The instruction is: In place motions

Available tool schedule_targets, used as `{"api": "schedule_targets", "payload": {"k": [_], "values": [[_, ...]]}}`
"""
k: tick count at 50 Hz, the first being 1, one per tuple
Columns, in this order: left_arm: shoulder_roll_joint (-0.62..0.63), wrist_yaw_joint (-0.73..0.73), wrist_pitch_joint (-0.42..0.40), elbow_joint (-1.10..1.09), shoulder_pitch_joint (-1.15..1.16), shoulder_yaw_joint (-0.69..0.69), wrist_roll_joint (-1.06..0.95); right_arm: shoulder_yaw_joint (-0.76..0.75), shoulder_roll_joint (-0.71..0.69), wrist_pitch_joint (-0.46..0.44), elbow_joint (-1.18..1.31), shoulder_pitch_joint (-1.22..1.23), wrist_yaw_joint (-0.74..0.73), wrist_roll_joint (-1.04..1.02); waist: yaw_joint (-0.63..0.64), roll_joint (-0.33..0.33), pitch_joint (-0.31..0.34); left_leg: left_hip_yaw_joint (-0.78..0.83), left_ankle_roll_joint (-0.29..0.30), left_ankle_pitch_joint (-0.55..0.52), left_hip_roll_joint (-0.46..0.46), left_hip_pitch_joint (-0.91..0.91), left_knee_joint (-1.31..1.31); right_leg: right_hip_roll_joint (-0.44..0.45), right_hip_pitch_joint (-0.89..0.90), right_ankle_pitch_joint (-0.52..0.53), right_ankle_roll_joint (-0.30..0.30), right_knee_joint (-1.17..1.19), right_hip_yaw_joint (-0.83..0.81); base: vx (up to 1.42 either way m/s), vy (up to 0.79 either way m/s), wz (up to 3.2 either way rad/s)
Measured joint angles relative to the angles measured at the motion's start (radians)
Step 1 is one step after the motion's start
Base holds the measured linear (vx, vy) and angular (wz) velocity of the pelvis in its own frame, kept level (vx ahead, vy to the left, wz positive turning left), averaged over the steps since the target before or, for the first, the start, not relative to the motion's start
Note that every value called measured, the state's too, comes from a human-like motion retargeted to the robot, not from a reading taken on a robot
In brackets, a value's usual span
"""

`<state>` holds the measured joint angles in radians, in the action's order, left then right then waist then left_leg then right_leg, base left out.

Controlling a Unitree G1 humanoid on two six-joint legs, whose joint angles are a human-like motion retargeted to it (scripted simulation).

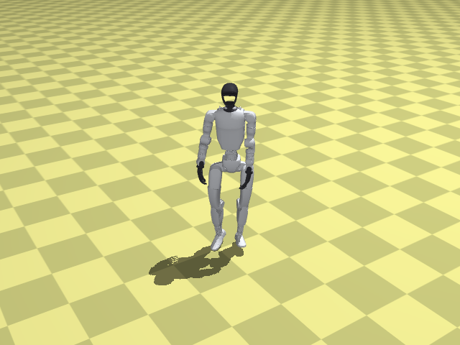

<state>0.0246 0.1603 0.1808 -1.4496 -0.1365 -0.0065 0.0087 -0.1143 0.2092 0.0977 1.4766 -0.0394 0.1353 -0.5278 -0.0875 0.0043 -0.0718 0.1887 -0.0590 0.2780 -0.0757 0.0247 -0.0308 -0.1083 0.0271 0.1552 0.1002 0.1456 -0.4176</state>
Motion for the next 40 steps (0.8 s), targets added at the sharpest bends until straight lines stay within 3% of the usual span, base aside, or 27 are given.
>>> {"api": "schedule_targets", "payload": {"k": [5,15,20,22,27,33,37,40], "values": [[-0.036,0.019,0.019,-0.049,0.062,0.049,0.052,0.026,-0.013,-0.021,0.044,-0.003,0.017,0.056,0.069,-0.021,-0.001,0.004,0.019,0.019,-0.013,-0.011,0.007,0.011,-0.019,-0.109,-0.047,-0.091,-0.008,0.16,-0.18,-0.26],[-0.122,0.095,0.111,-0.231,0.233,0.151,0.122,0.155,-0.054,-0.082,0.223,0.139,-0.027,0.212,0.071,0.007,0.012,0.012,0.03,0.051,0.042,0.046,-0.135,0.046,-0.033,-0.176,-0.07,-0.1,0.024,0.17,-0.23,0.11],[-0.115,0.123,0.109,-0.25,0.359,0.188,0.198,0.154,-0.106,-0.091,0.138,0.268,0.048,0.292,0.125,-0.035,0.041,0.03,-0.01,-0.116,0.084,0.247,-0.533,0.005,-0.037,-0.193,-0.073,-0.093,0.093,0.12,-0.26,-0.19],[-0.109,0.131,0.126,-0.25,0.406,0.202,0.215,0.148,-0.119,-0.084,0.078,0.345,0.085,0.322,0.16,-0.053,0.059,0.007,-0.07,-0.228,0.072,0.365,-0.716,-0.009,-0.039,-0.191,-0.079,-0.095,0.11,-0.01,-0.2,-0.38],[-0.087,0.196,0.188,-0.25,0.492,0.241,0.268,0.076,-0.136,-0.069,-0.075,0.555,0.12,0.335,0.311,-0.091,0.119,0.114,-0.104,-0.126,0.151,0.689,-1.209,-0.029,-0.038,-0.176,-0.118,-0.098,0.154,-0.01,-0.14,-0.58],[-0.085,0.243,0.176,-0.25,0.51,0.267,0.307,0.06,-0.122,-0.015,-0.247,0.755,0.139,0.403,0.49,-0.173,0.232,0.164,-0.015,-0.123,0.154,1.086,-1.513,-0.116,0.0,-0.188,-0.151,-0.024,0.206,-0.06,-0.1,-0.57],[-0.089,0.232,0.166,-0.25,0.487,0.273,0.304,0.068,-0.102,0.017,-0.279,0.816,0.088,0.364,0.575,-0.217,0.295,0.206,0.04,-0.115,0.154,1.167,-1.501,-0.167,0.024,-0.195,-0.179,0.026,0.201,0.01,-0.1,-0.27],[-0.087,0.229,0.148,-0.25,0.46,0.278,0.296,0.085,-0.103,0.028,-0.26,0.821,0.039,0.346,0.587,-0.219,0.302,0.2,0.047,-0.107,0.158,1.127,-1.456,-0.165,0.022,-0.201,-0.181,0.036,0.2,0.02,-0.07,0.09]]}}
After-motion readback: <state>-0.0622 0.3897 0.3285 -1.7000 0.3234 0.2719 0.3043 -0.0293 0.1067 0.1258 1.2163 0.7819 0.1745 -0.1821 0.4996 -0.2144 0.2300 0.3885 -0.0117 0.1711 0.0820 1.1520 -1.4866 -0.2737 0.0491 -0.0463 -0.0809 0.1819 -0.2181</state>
